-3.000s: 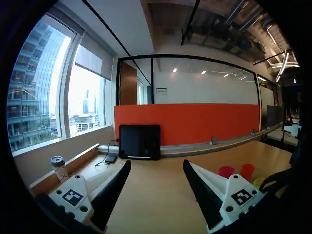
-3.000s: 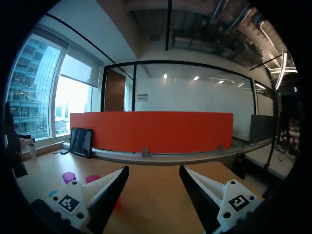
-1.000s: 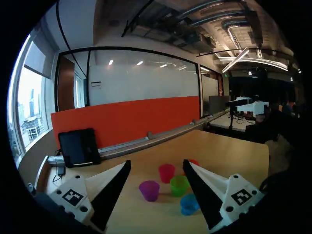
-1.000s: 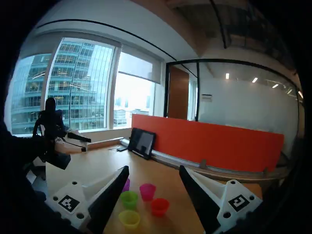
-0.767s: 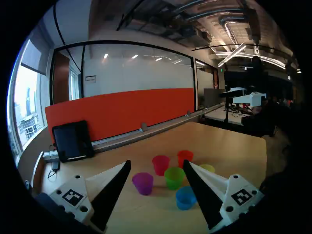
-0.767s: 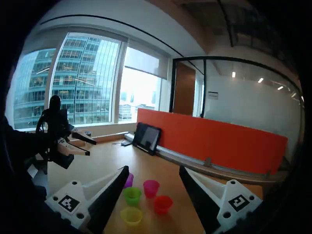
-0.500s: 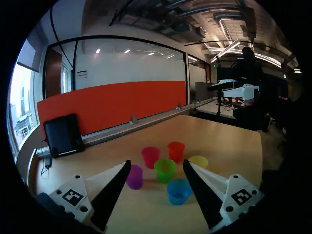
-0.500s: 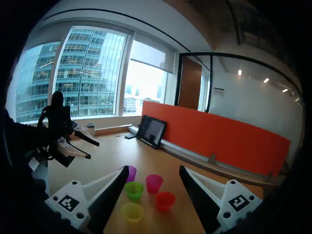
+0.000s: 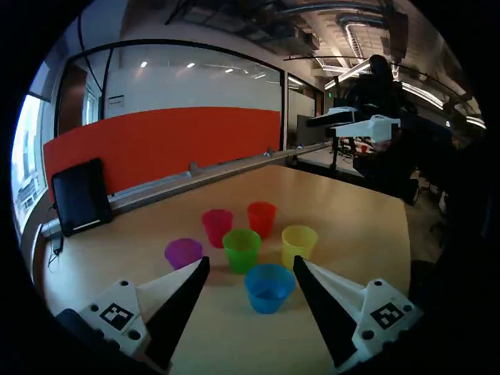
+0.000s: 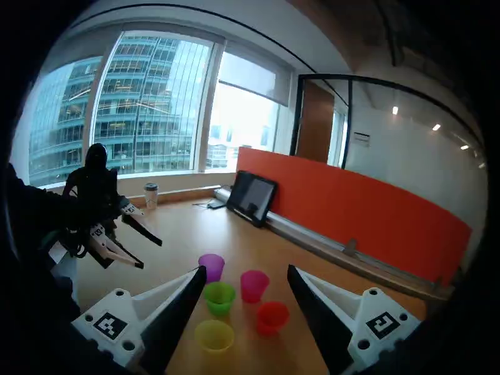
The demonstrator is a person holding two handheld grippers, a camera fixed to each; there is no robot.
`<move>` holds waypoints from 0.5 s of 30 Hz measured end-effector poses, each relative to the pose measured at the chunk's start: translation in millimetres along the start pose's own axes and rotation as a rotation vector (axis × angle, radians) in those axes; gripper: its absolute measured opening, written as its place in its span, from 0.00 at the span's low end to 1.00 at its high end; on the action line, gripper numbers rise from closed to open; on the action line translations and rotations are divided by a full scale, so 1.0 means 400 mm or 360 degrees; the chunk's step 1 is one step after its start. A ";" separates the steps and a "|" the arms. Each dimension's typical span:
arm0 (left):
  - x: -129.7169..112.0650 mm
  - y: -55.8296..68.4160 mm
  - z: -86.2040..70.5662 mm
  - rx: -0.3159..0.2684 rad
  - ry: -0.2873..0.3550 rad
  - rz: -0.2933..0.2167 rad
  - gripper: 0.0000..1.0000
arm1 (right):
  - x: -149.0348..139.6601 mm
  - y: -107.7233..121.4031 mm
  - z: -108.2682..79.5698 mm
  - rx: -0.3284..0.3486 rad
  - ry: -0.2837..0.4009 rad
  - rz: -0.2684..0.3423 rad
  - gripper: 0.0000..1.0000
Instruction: Pour water
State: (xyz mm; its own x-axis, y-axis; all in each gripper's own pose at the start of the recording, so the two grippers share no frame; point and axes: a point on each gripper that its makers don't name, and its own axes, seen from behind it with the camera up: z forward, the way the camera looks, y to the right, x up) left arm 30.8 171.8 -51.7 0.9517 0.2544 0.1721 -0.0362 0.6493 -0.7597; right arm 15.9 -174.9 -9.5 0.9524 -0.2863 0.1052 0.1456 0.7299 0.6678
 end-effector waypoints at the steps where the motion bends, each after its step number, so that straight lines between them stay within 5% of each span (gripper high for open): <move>1: -0.007 0.002 0.004 -0.0005 -0.0010 0.0003 0.99 | -0.004 -0.002 0.005 0.0006 -0.0008 -0.0004 1.00; 15: -0.111 0.041 0.061 -0.0090 -0.0153 0.0046 0.99 | -0.079 -0.001 0.077 0.0074 -0.0122 -0.0016 1.00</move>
State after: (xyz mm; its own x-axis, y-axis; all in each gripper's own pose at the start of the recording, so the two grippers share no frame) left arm -19.5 188.9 -56.5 0.9166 0.3419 0.2072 -0.0430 0.5997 -0.7991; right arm -22.7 -185.2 9.4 0.9274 -0.3413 0.1531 0.1408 0.6977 0.7025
